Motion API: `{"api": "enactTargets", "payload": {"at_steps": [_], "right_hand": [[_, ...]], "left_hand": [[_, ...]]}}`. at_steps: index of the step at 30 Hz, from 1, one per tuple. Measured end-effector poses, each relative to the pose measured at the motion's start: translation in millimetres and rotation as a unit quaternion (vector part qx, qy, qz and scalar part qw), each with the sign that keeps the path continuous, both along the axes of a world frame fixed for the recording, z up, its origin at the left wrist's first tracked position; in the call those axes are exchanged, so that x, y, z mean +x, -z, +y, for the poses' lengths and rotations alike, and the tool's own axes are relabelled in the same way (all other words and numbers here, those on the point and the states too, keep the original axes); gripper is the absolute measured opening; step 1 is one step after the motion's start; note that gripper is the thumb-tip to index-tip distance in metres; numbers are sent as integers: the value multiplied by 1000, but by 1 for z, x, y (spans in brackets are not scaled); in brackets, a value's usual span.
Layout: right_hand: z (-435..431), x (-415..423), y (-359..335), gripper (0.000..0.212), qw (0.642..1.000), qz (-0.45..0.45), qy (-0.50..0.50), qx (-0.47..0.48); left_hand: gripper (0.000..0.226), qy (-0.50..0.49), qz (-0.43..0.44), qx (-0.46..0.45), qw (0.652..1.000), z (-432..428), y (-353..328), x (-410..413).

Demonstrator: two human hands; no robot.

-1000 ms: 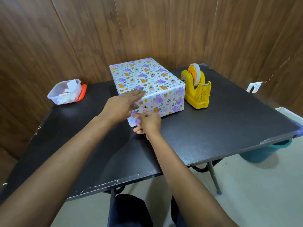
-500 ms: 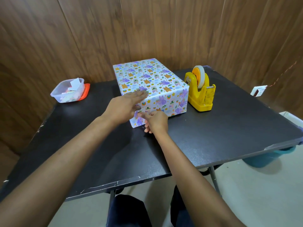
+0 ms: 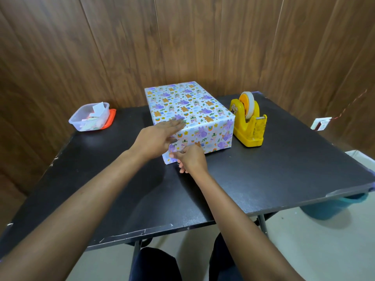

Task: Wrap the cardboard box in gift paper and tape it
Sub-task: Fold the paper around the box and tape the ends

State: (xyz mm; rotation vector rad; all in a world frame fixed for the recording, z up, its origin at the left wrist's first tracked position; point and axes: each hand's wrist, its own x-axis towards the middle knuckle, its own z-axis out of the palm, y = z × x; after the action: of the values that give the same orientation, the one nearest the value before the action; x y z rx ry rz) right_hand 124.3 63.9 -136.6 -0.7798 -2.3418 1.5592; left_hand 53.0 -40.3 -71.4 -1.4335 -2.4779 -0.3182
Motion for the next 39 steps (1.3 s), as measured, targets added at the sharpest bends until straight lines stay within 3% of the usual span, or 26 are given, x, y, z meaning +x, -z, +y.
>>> {"api": "enactTargets", "payload": {"at_steps": [5, 7, 9, 11, 13, 15, 17, 19, 23, 26, 31, 32, 34, 36, 38, 39], "right_hand": [[21, 21, -28, 36, 996, 76, 14, -44], [41, 28, -43, 37, 989, 105, 83, 65], [64, 37, -56, 32, 955, 133, 179, 194], [84, 40, -64, 28, 930, 180, 227, 226], [103, 33, -62, 34, 947, 156, 226, 165], [113, 24, -60, 44, 976, 107, 184, -34], [121, 21, -56, 51, 963, 34, 127, -237], [126, 22, -54, 54, 943, -35, 79, -323], [138, 20, -55, 57, 913, -74, 59, -397], [134, 17, -67, 47, 898, -21, 7, -439], [106, 13, -99, 42, 898, 53, -80, -428], [103, 14, -101, 44, 895, 67, -99, -430], [97, 17, -101, 46, 887, 94, -129, -434], [93, 20, -100, 50, 882, 117, -147, -433], [88, 22, -101, 46, 886, 122, -154, -420], [84, 23, -103, 39, 891, 122, -154, -410]], "left_hand": [[51, -12, -20, 21, 1000, 0, 2, 1], [51, -15, -32, 31, 999, -1, 3, 1], [51, -18, -57, 54, 997, -5, 4, 2], [49, -25, -90, 92, 991, -14, 7, 2], [49, -34, -122, 121, 984, -25, 10, -1], [50, -43, -140, 141, 979, -35, 11, -3], [50, -43, -153, 154, 975, -40, 12, -3], [49, -43, -153, 167, 973, -42, 14, -3], [58, -39, -216, 216, 951, -54, 13, -9], [69, -34, -283, 248, 926, -66, 14, -13], [63, -36, -327, 264, 907, -69, 25, -5], [62, -22, -356, 286, 889, -68, 25, -2], [56, 8, -448, 352, 822, -64, 15, 5], [37, -18, -504, 406, 762, -58, 4, 9], [21, -98, -527, 405, 741, -49, -1, 6], [24, -128, -539, 380, 741, -48, -3, 2]]}}
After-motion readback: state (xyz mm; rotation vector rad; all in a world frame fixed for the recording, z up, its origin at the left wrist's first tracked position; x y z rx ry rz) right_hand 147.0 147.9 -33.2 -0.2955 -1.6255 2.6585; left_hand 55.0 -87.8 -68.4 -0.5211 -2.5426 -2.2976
